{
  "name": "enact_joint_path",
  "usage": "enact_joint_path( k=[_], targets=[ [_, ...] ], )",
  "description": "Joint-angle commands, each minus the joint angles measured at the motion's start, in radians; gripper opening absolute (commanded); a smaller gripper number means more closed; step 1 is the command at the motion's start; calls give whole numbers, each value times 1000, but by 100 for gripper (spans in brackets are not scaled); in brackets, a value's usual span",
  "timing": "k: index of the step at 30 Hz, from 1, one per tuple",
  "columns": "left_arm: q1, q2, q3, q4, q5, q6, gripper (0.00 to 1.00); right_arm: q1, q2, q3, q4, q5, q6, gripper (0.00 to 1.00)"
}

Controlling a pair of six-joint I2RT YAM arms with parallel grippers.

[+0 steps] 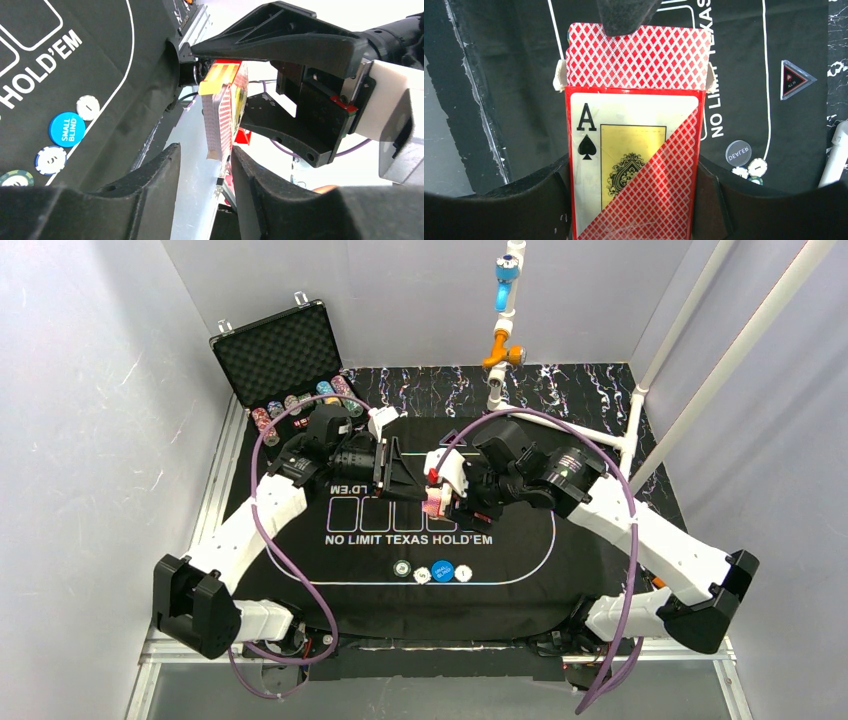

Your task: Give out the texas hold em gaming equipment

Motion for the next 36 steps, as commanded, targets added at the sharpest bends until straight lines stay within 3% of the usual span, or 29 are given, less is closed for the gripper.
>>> enact_joint_path(
  k=[1, 6, 19, 36],
  targets=[
    [10, -56, -8, 75, 40, -16, 44, -9, -48, 5, 34, -43, -10, 1],
    [-29, -5, 20, 92, 15, -21, 54, -16, -52, 7, 55, -60, -6, 1],
    [-75, 75, 83, 90, 29, 15, 52, -120, -83, -12, 57, -119, 39, 1],
    [-100, 147, 166, 91, 14, 23, 54, -159, -128, -40, 57, -173, 26, 1]
  ],
)
